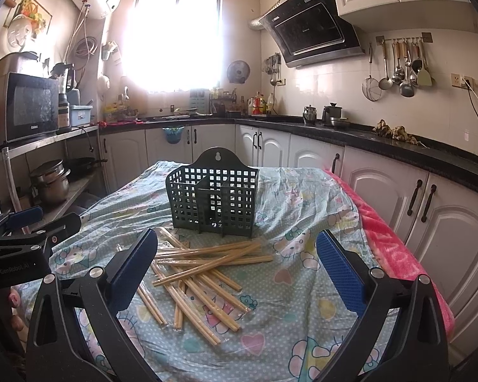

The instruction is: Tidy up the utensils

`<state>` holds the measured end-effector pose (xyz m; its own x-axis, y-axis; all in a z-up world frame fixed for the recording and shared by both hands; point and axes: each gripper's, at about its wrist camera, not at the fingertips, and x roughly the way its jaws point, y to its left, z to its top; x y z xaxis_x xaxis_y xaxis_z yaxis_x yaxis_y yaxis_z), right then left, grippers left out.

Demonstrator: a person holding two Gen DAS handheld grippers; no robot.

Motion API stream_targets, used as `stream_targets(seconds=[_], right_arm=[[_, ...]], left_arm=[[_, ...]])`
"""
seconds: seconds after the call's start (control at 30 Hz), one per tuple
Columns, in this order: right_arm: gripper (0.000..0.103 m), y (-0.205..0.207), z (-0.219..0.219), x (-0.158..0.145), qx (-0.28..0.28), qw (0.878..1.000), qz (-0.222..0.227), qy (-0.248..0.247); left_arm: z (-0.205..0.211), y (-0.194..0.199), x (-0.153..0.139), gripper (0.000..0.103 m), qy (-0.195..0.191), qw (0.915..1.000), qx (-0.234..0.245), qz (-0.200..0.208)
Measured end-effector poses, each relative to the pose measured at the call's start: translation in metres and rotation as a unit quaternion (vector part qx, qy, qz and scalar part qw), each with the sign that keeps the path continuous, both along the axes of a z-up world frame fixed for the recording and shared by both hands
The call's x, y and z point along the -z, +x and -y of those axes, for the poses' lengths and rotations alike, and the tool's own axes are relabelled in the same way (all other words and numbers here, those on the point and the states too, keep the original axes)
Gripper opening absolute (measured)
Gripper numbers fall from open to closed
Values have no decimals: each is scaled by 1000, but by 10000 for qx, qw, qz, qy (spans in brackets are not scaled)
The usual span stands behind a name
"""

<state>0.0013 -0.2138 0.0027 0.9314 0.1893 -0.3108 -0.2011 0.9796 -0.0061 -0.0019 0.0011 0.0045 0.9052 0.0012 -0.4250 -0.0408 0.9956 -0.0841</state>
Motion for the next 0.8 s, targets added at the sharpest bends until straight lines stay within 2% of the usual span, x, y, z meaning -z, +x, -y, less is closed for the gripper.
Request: stream_targets(seconds=[0.57,0.8], right_arm=[[97,1,-4,-1,-97,9999,-40,-35],[97,5,-6,-1,-271,9996,-93,-40]], left_arm=[[-1,0,-3,93,-18,10000,-9,0],[-15,6,1,93,-209,9997,-121,-61]])
